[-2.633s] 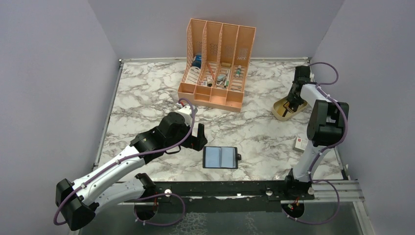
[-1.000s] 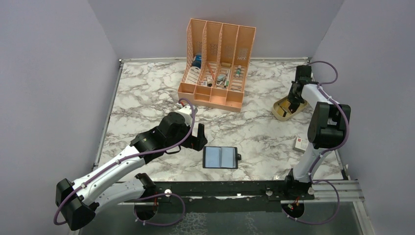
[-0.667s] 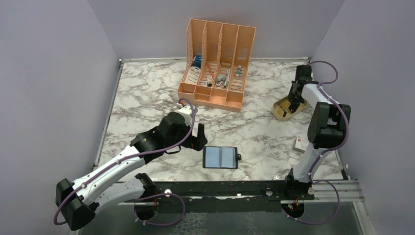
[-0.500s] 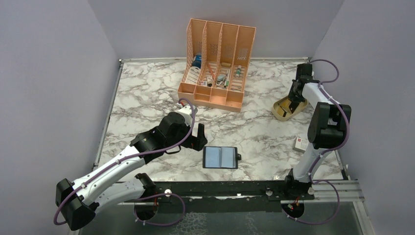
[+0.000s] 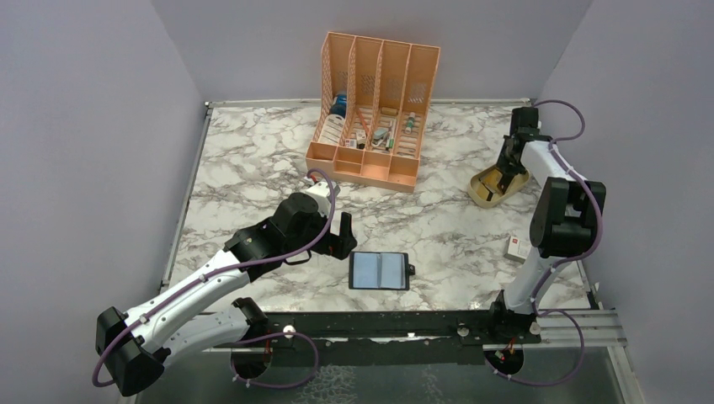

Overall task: Put the credit cards into the card holder
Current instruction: Pick up the credit card from the storage box.

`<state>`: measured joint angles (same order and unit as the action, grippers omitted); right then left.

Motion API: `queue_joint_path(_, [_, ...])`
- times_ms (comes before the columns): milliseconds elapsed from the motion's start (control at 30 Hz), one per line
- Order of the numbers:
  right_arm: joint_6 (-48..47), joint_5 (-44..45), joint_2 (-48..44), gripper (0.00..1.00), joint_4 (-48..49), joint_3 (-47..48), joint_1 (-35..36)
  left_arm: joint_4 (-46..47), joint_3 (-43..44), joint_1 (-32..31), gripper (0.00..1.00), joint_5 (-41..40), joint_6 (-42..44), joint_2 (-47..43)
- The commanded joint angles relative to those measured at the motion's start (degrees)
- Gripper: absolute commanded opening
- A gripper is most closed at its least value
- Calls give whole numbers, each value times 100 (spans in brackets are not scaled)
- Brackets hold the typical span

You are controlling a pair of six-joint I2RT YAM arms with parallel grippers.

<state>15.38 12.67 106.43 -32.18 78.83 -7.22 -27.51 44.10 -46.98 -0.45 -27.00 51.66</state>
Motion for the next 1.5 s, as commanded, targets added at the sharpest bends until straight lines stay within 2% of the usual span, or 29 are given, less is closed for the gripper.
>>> queue_joint_path(0, [79,84,-328,1,-156,269,28,159,96,14,99,142,64,-21])
queue_joint_path(567, [41,-64,-1165,1,-192,-108,28,142,82,14,99,57,-7,46])
queue_joint_path(733, [102,-656,-1603,1,-178,-367,28,216,-9,14,99,94,-187,106])
queue_joint_path(967, [262,-1340,-2607,1,-207,-916,149,761,-292,14,95,727,-736,265])
queue_joint_path(1233, [674,-2169,-3753,1,-242,-1579,869,1543,-477,22,87,1260,-1355,351])
queue_joint_path(1467, [1325,-2613,-4680,1,-121,-2163,1704,1480,-503,184,76,1305,-1416,636])
